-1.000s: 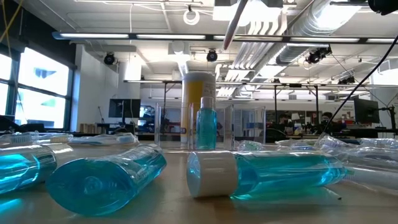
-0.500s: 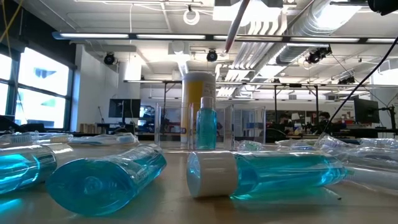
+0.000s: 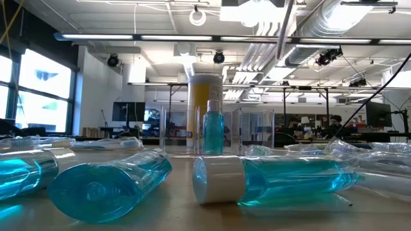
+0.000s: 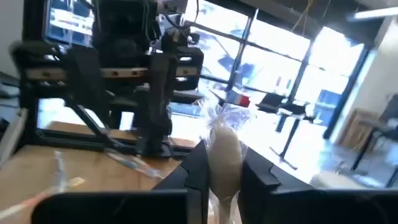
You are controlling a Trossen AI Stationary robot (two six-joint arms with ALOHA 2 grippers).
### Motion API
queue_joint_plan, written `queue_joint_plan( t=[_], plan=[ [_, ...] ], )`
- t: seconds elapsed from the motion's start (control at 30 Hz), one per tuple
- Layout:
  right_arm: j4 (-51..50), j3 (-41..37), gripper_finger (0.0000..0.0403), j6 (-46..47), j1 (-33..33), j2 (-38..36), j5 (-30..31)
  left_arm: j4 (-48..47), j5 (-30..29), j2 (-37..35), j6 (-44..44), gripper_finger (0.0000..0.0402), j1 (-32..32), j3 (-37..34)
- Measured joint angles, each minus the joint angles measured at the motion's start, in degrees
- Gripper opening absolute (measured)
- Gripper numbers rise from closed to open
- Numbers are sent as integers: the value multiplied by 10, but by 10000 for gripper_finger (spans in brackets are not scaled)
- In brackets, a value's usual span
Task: Pick & Place toothbrushing station
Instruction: Put the orange toothbrush into the right part of the transparent organizer
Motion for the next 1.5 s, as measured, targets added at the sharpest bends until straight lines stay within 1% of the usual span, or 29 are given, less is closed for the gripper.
queue_joint_plan(
  t=[0.07, 0.13, 0.23, 0.37, 0.53, 0.7, 0.83, 0.97, 1.13, 1.2, 1.27, 1.33, 1.5],
  plan=[
    [-19, 0, 39, 41, -19, -1, -49, -22, -30, -9, -16, 177, -7, 0],
    [-23, 0, 39, 74, -48, 9, -87, -45, -46, -17, -26, 177, -15, 0],
    [-17, 0, 39, 109, -93, 40, -120, -58, -52, -23, -38, 177, -22, 0],
    [0, 0, 39, 158, -156, 91, -180, -66, -55, -23, -40, 177, -28, 0],
    [27, 0, 39, 205, -211, 140, -219, -99, -50, -23, -58, 177, -28, 0],
    [49, 0, 39, 222, -236, 174, -226, -138, -48, -23, -87, 177, -28, 0],
    [58, 0, 39, 253, -247, 200, -225, -157, -47, -23, -102, 177, -28, 0],
    [58, 0, 39, 293, -258, 220, -223, -157, -47, -23, -102, 177, -28, 0],
    [54, 0, 39, 303, -266, 236, -219, -157, -48, -23, -102, 177, -28, 0],
    [50, 0, 40, 307, -266, 237, -207, -157, -47, -23, -102, 177, -28, 0],
    [42, 0, 53, 317, -266, 237, -188, -157, -48, -23, -102, 177, -28, 0],
    [35, 0, 74, 323, -266, 237, -171, -157, -48, -22, -102, 177, -28, 0],
    [35, 0, 117, 319, -266, 237, -173, -158, -48, -22, -108, 177, -28, 0]
  ],
)
